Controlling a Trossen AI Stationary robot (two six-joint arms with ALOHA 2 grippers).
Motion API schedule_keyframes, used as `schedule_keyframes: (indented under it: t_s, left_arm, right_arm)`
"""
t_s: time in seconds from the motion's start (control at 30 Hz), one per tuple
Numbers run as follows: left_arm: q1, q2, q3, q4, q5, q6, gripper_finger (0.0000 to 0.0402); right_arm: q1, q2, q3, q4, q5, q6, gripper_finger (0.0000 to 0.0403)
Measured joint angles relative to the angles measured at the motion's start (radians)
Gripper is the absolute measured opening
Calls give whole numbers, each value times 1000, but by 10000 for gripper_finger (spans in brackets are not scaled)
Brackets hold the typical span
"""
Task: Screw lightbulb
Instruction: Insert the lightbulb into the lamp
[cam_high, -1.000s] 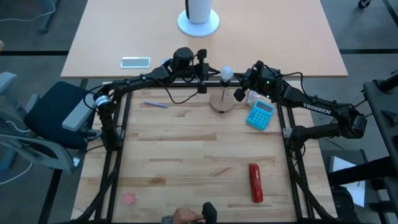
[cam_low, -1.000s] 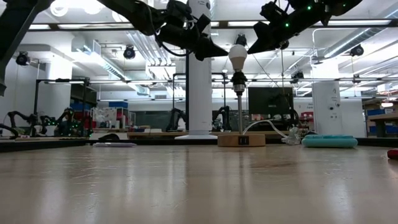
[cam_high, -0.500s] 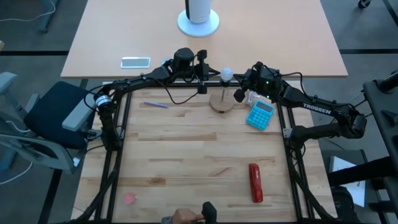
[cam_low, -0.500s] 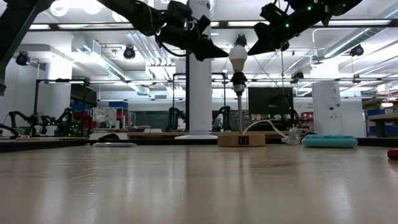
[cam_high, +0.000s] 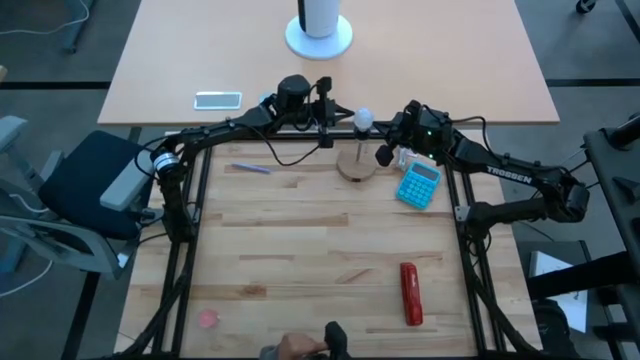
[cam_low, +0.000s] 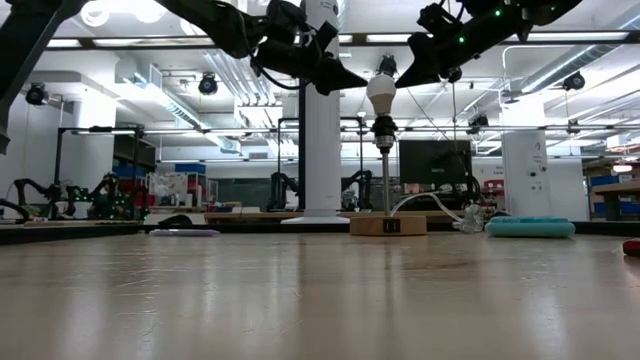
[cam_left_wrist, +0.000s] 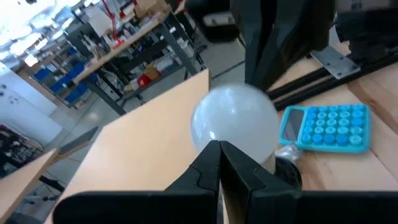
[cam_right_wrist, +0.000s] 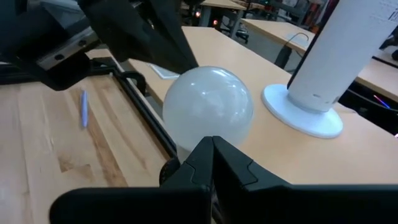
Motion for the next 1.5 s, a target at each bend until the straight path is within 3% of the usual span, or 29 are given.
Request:
schedule_keyframes:
  t_s: [0.7,1.07,1.27,1.5]
  left_arm:
    - [1,-7,0,35,-7,-36,0]
    - [2,-26,0,-80,-4,10,0]
    - [2,-22,0,-81,109,42,0]
    - [0,-8,0,-49,102,35,0]
  right_arm:
    - [-1,0,-1,6,-2,36,0]
    - [-1,0,-1,6,0,32,0]
    - [-1,0,-1,6,0,28,0]
    - [-1,0,-1,6,0,28,0]
